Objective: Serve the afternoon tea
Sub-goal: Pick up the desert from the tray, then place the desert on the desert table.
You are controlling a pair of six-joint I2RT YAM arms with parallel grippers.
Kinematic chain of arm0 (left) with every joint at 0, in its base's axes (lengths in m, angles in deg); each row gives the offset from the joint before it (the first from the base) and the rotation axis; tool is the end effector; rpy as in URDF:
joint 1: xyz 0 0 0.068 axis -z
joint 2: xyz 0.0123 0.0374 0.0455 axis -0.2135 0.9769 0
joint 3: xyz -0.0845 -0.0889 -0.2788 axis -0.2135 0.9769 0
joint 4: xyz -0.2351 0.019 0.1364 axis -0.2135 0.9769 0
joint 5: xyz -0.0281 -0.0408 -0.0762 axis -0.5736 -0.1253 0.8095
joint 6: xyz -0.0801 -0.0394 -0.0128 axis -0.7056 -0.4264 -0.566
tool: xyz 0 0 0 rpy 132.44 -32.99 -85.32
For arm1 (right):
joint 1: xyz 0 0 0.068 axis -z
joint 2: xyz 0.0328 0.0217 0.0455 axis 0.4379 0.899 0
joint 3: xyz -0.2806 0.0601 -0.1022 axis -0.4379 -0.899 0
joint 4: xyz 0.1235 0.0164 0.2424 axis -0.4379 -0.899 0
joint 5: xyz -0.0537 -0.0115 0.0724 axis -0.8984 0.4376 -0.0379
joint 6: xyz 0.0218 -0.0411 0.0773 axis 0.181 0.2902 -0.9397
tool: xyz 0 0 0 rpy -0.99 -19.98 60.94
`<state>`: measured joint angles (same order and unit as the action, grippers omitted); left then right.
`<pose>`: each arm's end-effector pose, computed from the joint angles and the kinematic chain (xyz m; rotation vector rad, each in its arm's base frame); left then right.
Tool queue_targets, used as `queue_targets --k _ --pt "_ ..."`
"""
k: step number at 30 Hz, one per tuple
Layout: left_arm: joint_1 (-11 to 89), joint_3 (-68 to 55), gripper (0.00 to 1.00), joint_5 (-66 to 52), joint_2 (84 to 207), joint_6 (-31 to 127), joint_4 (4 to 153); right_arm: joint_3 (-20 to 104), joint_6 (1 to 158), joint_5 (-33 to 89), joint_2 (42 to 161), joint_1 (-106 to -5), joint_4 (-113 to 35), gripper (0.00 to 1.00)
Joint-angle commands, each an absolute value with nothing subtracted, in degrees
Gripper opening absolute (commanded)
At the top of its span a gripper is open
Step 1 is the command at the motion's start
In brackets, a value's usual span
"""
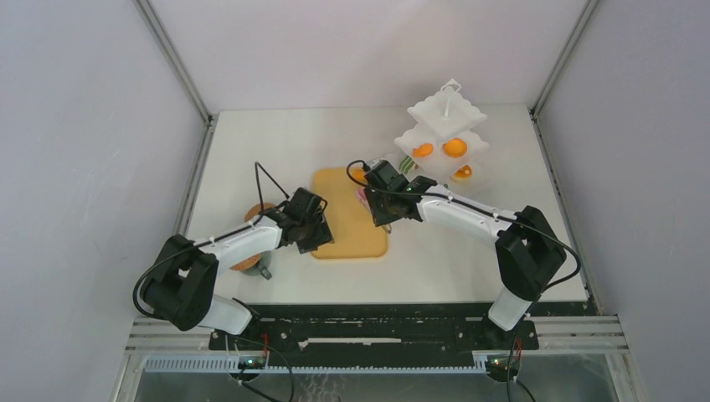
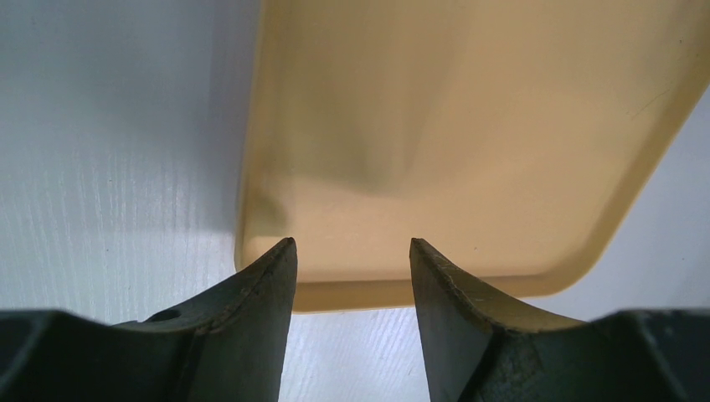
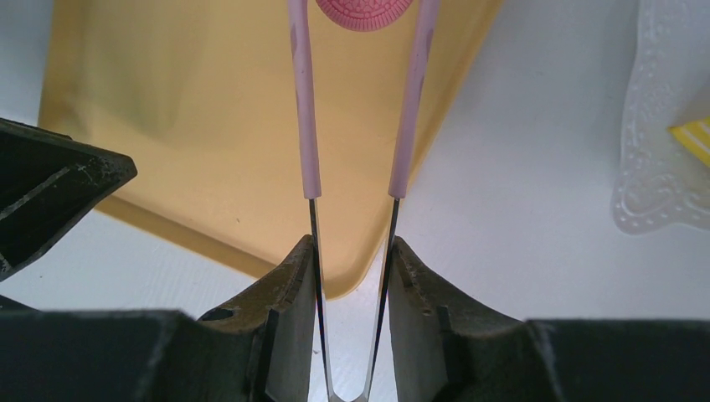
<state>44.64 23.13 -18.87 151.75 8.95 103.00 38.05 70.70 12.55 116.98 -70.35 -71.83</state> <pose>0.2452 -0.1493 0.1551 -0.4514 2.6714 -0.3875 0.2883 0.2678 0.2214 -0.5986 2.5264 0.2211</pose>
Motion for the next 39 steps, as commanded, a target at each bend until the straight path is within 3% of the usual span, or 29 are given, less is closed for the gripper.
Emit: queue_targets --k 1,20,39 --pt "44.32 18.73 0.57 -19.59 150.12 8.6 102.18 40.31 71.25 11.27 112.55 -70.18 -71.76 0.26" --pt "44.32 16.69 0.57 -19.8 149.71 9.39 102.65 55.2 72.38 2.81 100.91 -70.73 -83.72 0.26" --pt "44.25 16.16 0.57 -20.48 147.93 10.97 103.72 65.77 74.84 -1.41 104.06 -61.43 -86.39 0.27"
